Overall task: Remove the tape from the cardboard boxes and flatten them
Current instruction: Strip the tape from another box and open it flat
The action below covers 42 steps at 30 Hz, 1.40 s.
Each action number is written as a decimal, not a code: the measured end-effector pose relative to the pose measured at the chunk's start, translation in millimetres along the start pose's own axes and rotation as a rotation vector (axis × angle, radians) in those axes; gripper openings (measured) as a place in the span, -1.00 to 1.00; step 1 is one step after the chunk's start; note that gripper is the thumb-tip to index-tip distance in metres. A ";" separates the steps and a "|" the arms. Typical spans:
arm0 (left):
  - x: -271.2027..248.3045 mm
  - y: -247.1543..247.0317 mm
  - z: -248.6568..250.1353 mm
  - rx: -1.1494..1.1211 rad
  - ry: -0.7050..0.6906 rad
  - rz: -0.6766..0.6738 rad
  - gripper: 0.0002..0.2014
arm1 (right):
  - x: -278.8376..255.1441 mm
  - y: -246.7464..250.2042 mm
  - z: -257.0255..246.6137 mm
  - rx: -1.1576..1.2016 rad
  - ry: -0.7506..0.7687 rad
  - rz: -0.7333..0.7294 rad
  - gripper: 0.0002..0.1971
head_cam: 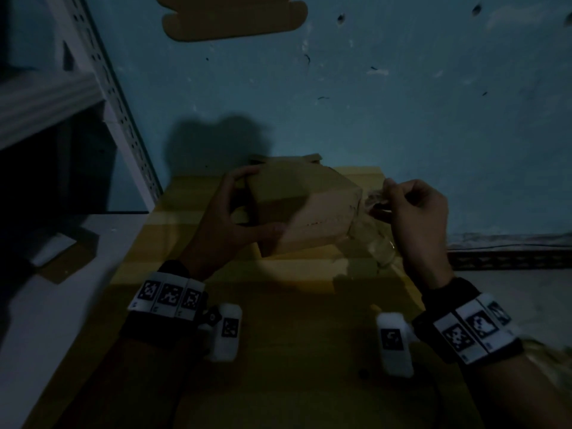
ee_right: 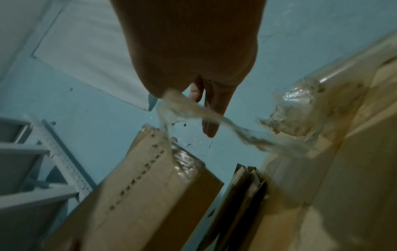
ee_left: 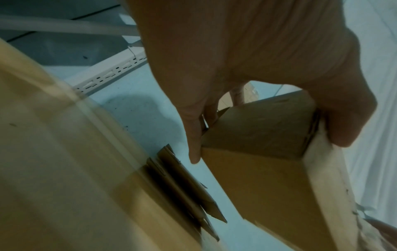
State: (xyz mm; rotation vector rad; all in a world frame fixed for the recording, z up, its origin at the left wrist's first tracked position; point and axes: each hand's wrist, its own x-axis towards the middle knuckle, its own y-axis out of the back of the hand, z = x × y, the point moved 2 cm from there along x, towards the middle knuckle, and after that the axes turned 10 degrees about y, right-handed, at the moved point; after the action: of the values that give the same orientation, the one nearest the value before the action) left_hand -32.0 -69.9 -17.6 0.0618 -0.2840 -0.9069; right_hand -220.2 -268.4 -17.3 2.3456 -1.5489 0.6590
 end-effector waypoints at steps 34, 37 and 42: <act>0.6 -4.9 8.3 -0.155 0.332 0.147 -0.30 | -11.3 -14.7 -6.3 -0.158 0.210 -0.526 -0.33; 0.9 -4.1 5.7 -0.137 0.342 0.146 -0.29 | -8.6 -14.1 -0.2 -0.119 0.214 -0.439 -0.64; 1.2 -3.2 6.7 -0.150 0.358 0.139 -0.33 | -0.8 -10.4 5.8 0.017 0.195 -0.373 -0.78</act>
State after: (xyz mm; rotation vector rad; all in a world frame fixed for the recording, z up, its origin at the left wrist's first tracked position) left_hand -35.6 -72.3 -11.4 0.0637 0.1125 -0.7605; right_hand -209.6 -266.2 -22.3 2.4061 -0.9922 0.7792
